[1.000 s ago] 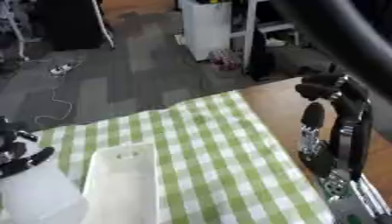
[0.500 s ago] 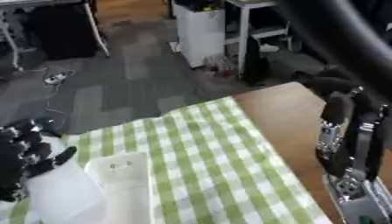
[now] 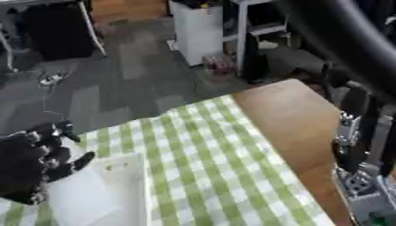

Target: Pick up objects on the table and place them in the box.

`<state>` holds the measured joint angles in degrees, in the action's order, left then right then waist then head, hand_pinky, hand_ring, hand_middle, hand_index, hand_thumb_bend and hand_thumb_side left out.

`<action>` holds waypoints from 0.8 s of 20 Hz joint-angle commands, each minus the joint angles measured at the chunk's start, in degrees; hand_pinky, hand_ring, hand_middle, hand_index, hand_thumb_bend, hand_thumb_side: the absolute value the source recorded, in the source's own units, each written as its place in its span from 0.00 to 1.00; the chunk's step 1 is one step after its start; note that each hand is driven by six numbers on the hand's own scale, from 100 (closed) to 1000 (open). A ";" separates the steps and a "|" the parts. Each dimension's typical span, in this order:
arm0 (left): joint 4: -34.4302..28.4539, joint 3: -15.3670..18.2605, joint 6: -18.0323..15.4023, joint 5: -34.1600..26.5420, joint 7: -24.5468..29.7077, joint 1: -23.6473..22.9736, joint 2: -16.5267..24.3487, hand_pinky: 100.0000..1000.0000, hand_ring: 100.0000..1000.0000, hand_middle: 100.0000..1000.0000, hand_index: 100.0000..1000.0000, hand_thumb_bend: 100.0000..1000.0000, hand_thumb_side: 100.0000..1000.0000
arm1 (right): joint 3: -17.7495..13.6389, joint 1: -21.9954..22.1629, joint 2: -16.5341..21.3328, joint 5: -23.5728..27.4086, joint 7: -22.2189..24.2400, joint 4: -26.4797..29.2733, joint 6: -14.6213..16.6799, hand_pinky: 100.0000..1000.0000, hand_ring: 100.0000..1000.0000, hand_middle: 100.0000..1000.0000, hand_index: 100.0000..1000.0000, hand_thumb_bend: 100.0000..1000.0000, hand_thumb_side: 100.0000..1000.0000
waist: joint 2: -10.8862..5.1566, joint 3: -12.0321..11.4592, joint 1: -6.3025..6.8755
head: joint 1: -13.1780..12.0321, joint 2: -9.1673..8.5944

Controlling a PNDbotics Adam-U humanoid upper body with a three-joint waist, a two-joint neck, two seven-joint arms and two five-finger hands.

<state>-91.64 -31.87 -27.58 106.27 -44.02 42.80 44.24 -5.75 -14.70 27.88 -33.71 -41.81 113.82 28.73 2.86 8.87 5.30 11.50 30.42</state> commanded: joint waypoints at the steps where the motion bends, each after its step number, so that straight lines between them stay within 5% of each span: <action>1: -1.26 0.30 -8.48 0.90 -7.95 0.48 1.06 0.00 0.00 0.00 0.29 0.02 0.83 | -0.73 -1.03 1.62 1.22 -1.35 0.77 2.11 0.27 0.37 0.51 0.58 0.00 0.92 | -0.50 0.16 -0.12 | -0.68 -0.66; 5: -1.34 0.07 -9.23 2.00 -7.95 -0.12 0.92 0.00 0.01 0.00 0.31 0.01 0.85 | -0.98 -1.45 1.74 2.12 -1.02 0.77 2.39 0.27 0.37 0.51 0.58 0.00 0.92 | -0.43 0.44 0.01 | -0.75 -0.57; 7: -0.94 -0.05 -9.67 2.95 -7.95 -0.36 0.89 0.02 0.12 0.06 0.33 0.00 0.89 | -1.06 -1.51 1.75 2.53 -0.94 0.77 2.55 0.27 0.37 0.51 0.58 0.00 0.92 | -0.44 0.52 0.06 | -0.84 -0.47; 9: -0.26 -0.09 -10.47 4.18 -7.95 -0.58 0.97 0.19 0.26 0.20 0.40 0.00 0.94 | -1.06 -1.49 1.77 2.88 -0.79 0.77 2.53 0.27 0.37 0.51 0.58 0.00 0.92 | -0.45 0.53 0.10 | -0.95 -0.33; 10: 0.27 -0.05 -10.88 4.91 -7.95 -0.70 1.07 0.35 0.40 0.34 0.49 0.02 1.00 | -1.06 -1.48 1.79 2.99 -0.74 0.77 2.55 0.27 0.37 0.51 0.58 0.00 0.92 | -0.46 0.50 0.12 | -0.95 -0.23; 11: 0.88 0.02 -11.29 5.69 -7.95 -0.78 1.06 0.23 0.29 0.23 0.42 0.00 0.97 | -1.07 -1.48 1.80 3.06 -0.70 0.77 2.61 0.27 0.37 0.51 0.58 0.00 0.92 | -0.47 0.50 0.12 | -0.97 -0.18; 12: 1.61 0.09 -11.68 6.57 -7.95 -0.89 1.07 0.53 0.59 0.49 0.62 0.03 1.00 | -1.07 -1.48 1.82 3.11 -0.66 0.77 2.74 0.27 0.37 0.51 0.58 0.00 0.92 | -0.48 0.50 0.12 | -0.92 -0.09; 13: 2.40 0.14 -12.07 7.56 -7.95 -0.98 0.98 0.49 0.54 0.46 0.60 0.03 1.00 | -1.08 -1.46 1.82 3.17 -0.64 0.77 2.92 0.27 0.37 0.51 0.58 0.00 0.92 | -0.49 0.51 0.11 | -0.89 -0.03; 14: 3.04 0.13 -12.42 8.47 -7.95 -1.05 0.87 0.63 0.71 0.57 0.68 0.04 1.00 | -1.11 -1.44 1.82 3.24 -0.61 0.77 3.07 0.27 0.37 0.51 0.58 0.00 0.92 | -0.50 0.51 0.11 | -0.87 0.00; 16: 3.94 0.10 -12.94 9.75 -7.95 -1.19 0.63 0.67 0.75 0.61 0.71 0.04 1.00 | -1.17 -1.42 1.84 3.38 -0.58 0.77 3.22 0.27 0.37 0.51 0.58 0.00 0.92 | -0.52 0.51 0.11 | -0.85 0.03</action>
<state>-87.92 -32.51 -29.82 115.07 -41.77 41.03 44.18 -6.40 -15.37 28.00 -30.65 -40.71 113.82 29.83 2.91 9.37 5.68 11.08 30.49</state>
